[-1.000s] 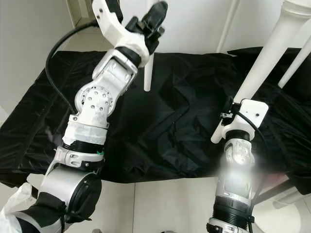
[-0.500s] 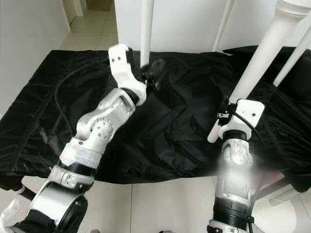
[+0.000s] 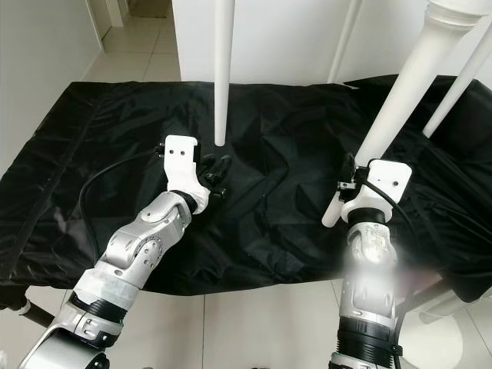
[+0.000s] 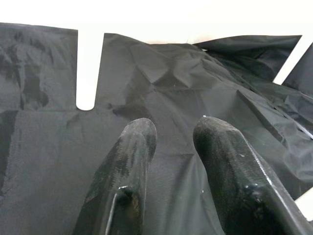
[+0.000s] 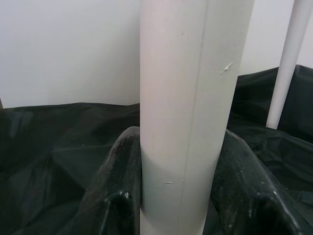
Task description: Building children table
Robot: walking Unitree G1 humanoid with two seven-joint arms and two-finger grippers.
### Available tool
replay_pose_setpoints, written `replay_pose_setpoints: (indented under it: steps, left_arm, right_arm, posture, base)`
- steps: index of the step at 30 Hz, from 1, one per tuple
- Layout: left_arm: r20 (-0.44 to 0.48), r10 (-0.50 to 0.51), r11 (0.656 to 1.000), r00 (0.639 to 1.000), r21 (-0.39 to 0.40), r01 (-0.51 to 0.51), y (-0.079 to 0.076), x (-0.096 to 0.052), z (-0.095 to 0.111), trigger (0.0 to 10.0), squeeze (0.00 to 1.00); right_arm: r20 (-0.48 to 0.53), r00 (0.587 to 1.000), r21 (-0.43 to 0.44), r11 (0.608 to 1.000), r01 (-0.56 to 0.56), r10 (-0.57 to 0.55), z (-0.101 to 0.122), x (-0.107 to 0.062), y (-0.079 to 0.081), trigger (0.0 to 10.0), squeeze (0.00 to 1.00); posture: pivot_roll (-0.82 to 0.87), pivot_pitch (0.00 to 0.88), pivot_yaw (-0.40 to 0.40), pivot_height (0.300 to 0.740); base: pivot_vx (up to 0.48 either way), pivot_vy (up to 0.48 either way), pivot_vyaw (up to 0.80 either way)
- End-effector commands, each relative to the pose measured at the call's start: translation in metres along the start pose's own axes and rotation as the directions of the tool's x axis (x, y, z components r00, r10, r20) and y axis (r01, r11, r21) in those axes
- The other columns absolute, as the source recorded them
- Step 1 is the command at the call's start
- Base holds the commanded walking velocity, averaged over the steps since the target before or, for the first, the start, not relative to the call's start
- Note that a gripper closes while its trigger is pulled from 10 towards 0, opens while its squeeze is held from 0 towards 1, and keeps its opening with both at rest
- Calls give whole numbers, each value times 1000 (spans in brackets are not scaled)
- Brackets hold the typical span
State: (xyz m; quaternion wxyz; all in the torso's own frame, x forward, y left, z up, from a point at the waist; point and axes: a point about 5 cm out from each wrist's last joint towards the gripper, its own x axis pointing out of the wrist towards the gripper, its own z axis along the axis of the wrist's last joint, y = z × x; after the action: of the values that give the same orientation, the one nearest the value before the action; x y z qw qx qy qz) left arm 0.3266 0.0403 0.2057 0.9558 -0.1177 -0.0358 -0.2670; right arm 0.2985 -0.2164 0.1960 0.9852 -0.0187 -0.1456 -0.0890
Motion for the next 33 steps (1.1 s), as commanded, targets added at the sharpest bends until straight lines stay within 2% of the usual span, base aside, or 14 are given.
replay_pose_setpoints:
  steps: [1, 8, 20, 22, 27, 28, 33]
  left_arm:
    - [-13, -141, 990, 990, 24, 141, -8, -4, -6, 10000, 0]
    - [-34, -130, 990, 991, 49, 132, -8, -12, -15, 10000, 0]
    - [-36, -124, 991, 992, 49, 126, -8, -14, -17, 10000, 0]
    - [-33, -123, 991, 992, 48, 125, -9, -14, -18, 10000, 0]
    - [-31, -123, 991, 992, 48, 124, -9, -13, -17, 10000, 0]
    - [-27, -124, 991, 992, 47, 126, -10, -13, -17, 10000, 0]
    - [-23, -125, 991, 992, 46, 126, -11, -11, -16, 10000, 0]
  right_arm:
    - [-175, 974, 21, 989, -145, 146, -31, -5, 24, 10000, 0]
    - [-171, 969, 25, 984, -178, 180, -29, -2, 29, 10000, 0]
    - [-147, 956, 15, 967, -255, 255, -23, 2, 40, 10000, 0]
    - [-123, 944, -1, 951, -308, 305, -16, 1, 50, 10000, 0]
    - [-115, 936, -1, 942, -336, 333, -14, 0, 56, 10000, 0]
    - [-114, 918, 6, 925, -381, 379, -14, -5, 65, 10000, 0]
    - [-118, 888, 10, 894, -447, 445, -15, -13, 77, 10000, 0]
  posture:
    - [-1, 86, -23, 740]
    - [8, 77, -30, 740]
    - [13, 66, -39, 740]
    - [13, 63, -42, 740]
    - [13, 63, -42, 740]
    - [13, 58, -49, 740]
    - [12, 53, -50, 740]
  base:
    - [0, 0, 0]
    - [0, 0, 0]
    - [0, 0, 0]
    - [0, 0, 0]
    - [0, 0, 0]
    - [0, 0, 0]
    - [0, 0, 0]
